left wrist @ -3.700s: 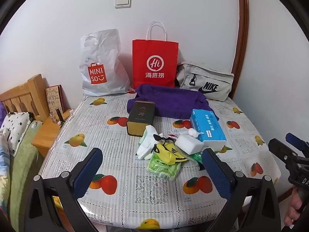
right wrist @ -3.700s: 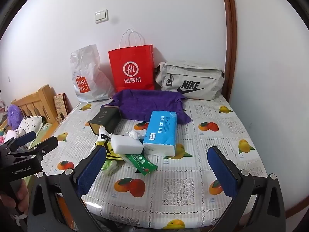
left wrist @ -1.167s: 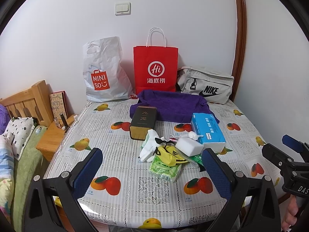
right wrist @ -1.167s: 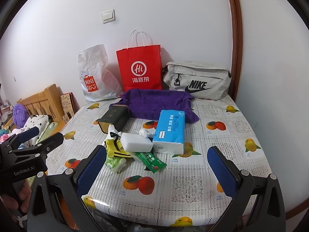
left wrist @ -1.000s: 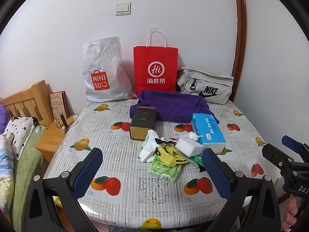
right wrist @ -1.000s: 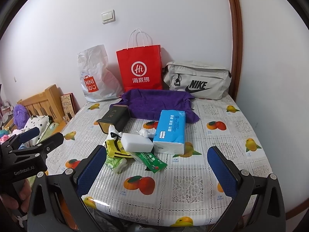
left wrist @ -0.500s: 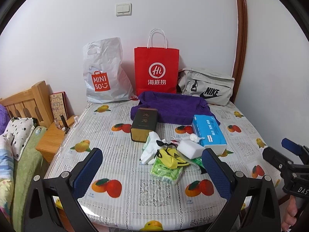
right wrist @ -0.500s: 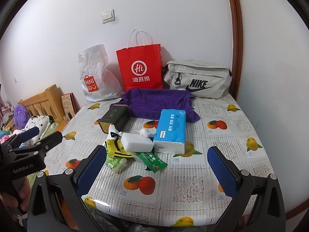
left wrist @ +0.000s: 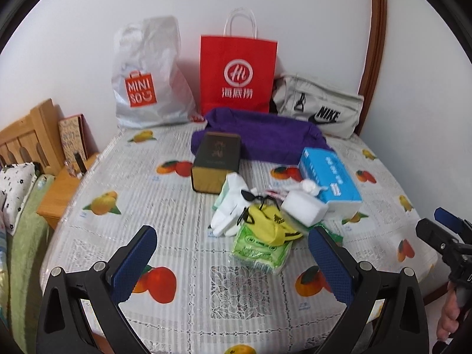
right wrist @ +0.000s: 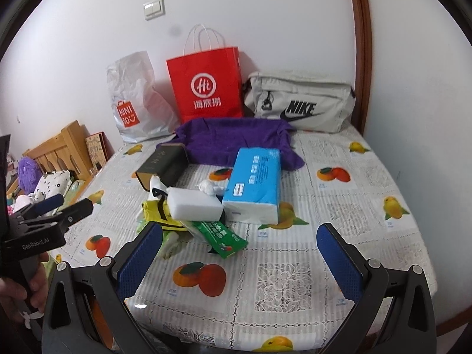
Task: Organize soft objects
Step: 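Move both grippers down toward the pile of items on the bed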
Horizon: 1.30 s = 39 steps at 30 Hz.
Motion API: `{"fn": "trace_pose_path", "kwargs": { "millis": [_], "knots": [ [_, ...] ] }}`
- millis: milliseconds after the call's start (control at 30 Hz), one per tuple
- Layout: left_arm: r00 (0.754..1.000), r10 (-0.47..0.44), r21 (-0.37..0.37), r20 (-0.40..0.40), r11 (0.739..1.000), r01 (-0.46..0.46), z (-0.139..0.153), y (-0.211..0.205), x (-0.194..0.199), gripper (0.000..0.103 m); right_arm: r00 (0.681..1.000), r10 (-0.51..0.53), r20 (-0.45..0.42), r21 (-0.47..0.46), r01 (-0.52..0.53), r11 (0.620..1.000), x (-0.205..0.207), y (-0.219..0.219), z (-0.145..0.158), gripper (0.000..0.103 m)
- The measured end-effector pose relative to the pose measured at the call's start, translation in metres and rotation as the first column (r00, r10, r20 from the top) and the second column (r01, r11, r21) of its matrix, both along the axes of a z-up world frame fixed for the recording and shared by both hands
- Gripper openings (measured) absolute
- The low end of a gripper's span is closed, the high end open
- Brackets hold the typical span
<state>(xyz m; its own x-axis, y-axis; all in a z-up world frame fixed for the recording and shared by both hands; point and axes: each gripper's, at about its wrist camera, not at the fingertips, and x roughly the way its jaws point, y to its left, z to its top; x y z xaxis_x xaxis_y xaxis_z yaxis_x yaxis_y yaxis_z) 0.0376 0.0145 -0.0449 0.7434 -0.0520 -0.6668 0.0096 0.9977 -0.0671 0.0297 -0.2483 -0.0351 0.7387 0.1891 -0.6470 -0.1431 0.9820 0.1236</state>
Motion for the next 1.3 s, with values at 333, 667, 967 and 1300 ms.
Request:
{"fn": "trace_pose_path", "kwargs": {
  "millis": [333, 667, 967, 1300],
  "knots": [
    [0.997, -0.014, -0.007, -0.077, 1.000, 0.013, -0.044, 0.003, 0.031, 0.103, 0.993, 0.100, -0.066, 0.047, -0.097, 0.994, 0.040, 0.019, -0.043, 0.103],
    [0.993, -0.011, -0.044, -0.121, 0.999, 0.005, -0.069, 0.016, 0.049, 0.103, 0.967, 0.202, -0.156, 0.202, -0.169, 0.965, 0.093, 0.042, -0.079, 0.103],
    [0.989, -0.038, -0.087, -0.144, 0.996, 0.026, -0.083, 0.020, 0.061, 0.103, 0.948, 0.236, -0.212, 0.287, -0.171, 0.943, 0.121, 0.050, -0.099, 0.103],
    [0.983, -0.040, -0.113, -0.179, 0.993, 0.020, -0.095, 0.029, 0.069, 0.103, 0.938, 0.263, -0.223, 0.309, -0.188, 0.932, 0.136, 0.066, -0.115, 0.101]
  ]
}}
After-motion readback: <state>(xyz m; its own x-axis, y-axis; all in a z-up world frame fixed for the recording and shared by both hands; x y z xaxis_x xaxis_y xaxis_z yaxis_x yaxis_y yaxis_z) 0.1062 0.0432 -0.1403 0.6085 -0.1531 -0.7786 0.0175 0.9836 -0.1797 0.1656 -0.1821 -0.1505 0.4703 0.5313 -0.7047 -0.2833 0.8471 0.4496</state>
